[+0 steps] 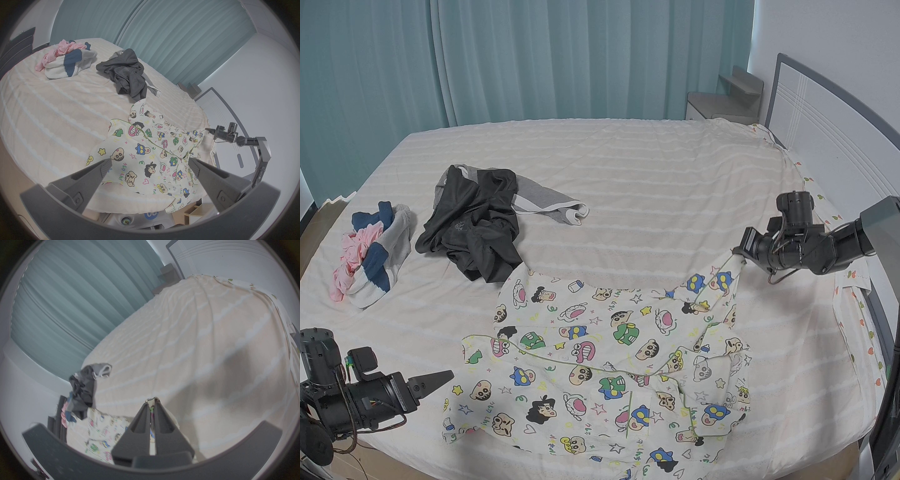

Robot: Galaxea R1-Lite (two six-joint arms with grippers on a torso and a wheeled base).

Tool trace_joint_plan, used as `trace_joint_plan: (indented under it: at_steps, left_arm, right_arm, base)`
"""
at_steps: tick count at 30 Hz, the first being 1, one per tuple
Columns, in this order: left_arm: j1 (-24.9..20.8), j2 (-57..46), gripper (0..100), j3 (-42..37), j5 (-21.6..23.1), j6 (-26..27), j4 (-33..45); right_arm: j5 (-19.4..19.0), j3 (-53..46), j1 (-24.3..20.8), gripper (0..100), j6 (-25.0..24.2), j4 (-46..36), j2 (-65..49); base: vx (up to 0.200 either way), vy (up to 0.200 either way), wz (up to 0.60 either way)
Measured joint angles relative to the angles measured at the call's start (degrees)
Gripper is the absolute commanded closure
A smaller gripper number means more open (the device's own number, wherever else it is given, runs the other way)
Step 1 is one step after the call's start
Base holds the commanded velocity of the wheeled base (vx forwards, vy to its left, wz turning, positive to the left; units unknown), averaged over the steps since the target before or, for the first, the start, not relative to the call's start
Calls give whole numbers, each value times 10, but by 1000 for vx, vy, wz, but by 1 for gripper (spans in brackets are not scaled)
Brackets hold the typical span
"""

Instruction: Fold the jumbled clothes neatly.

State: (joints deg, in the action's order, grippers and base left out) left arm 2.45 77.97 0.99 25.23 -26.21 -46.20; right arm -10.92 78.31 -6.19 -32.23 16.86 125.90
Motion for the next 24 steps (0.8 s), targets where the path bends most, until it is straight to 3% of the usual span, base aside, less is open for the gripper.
trace_joint_plan:
  at_steps: [9, 14, 18, 19, 24]
  left_arm:
    - [0, 4, 0, 0, 0, 0, 0]
    - [0, 10, 0, 0, 0, 0, 0]
    - [0, 18, 0, 0, 0, 0, -1]
    - [0, 19, 0, 0, 0, 0, -1]
    - [0, 29, 0, 0, 0, 0, -1]
  right_arm:
    - [-18, 209, 8, 100, -118, -144, 25]
    - [-24, 318, 25, 100, -192, -292, 74]
    - [-26, 351, 40, 100, -232, -400, 125]
    - [-26, 354, 43, 0, -240, -420, 137]
    - [-36, 362, 63, 0, -295, -467, 195]
  base:
    - [0, 0, 0]
    - [0, 0, 0]
    - [0, 0, 0]
    - [0, 0, 0]
    - [0, 0, 0]
